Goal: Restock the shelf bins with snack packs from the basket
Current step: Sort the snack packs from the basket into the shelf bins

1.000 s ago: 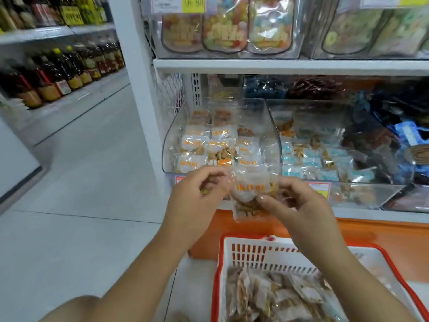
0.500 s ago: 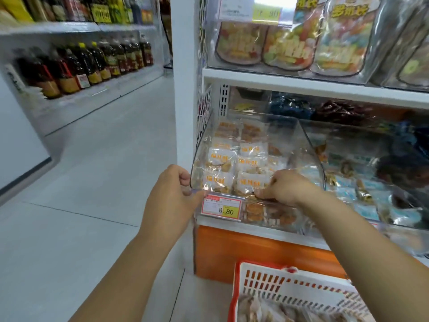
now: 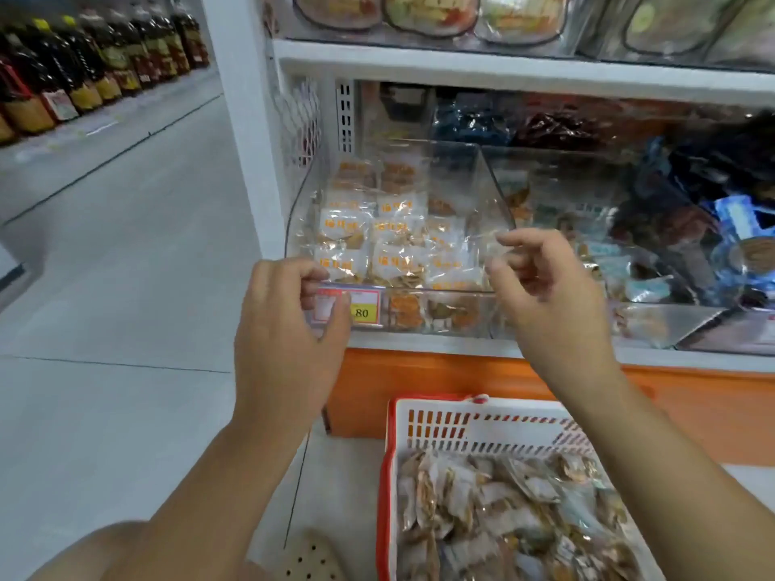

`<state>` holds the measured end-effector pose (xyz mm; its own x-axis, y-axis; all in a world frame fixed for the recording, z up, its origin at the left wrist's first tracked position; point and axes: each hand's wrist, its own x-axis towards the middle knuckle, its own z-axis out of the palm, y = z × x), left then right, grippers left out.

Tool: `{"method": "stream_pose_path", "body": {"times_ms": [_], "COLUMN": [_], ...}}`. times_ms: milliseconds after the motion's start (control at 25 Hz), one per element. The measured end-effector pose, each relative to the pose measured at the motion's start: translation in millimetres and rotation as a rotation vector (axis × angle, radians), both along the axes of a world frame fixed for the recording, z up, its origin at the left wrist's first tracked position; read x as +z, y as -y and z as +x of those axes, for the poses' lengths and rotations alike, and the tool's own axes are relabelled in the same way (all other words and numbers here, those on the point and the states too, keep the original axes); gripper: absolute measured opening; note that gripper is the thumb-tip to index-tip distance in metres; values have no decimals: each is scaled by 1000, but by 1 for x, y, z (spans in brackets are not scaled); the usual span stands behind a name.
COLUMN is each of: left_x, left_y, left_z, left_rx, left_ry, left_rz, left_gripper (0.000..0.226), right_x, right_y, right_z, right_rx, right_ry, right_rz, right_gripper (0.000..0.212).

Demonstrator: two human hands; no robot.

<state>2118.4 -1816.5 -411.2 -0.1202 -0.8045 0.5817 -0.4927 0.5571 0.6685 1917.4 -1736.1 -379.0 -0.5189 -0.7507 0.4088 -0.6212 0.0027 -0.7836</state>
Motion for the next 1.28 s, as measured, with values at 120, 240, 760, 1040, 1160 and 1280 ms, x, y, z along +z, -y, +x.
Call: {"method": "stream_pose_path", "body": {"times_ms": [120,240,760,1040,1160,1280], "left_x": [-36,-90,-212,-200,-195,-192], "left_y": [-43,-82,-163,-155,-144,-134], "left_z": [-31,-63,-115,-134,-135,-125], "left_rx": [-330,-612,-921,-601,-534,-494], "left_ry": [343,694,1001,413,-175,-406], "left_rz": [162,343,762,1488,1764,1795], "left_gripper": [25,35,32,61,45,24], "right_x": [-75,-159,-268,-240,-252,-242], "right_y": [-69,-126,-223,-186,-182,-174], "right_z": [-24,-73,-122,-59,-30,-21], "right_rx": [-8,-131,-328,-76,47,100], "right_ry": [79,130,141,323,-190,133], "right_rz": [207,678,1349,806,586,514], "right_gripper": [13,12,44,52,49,63]}}
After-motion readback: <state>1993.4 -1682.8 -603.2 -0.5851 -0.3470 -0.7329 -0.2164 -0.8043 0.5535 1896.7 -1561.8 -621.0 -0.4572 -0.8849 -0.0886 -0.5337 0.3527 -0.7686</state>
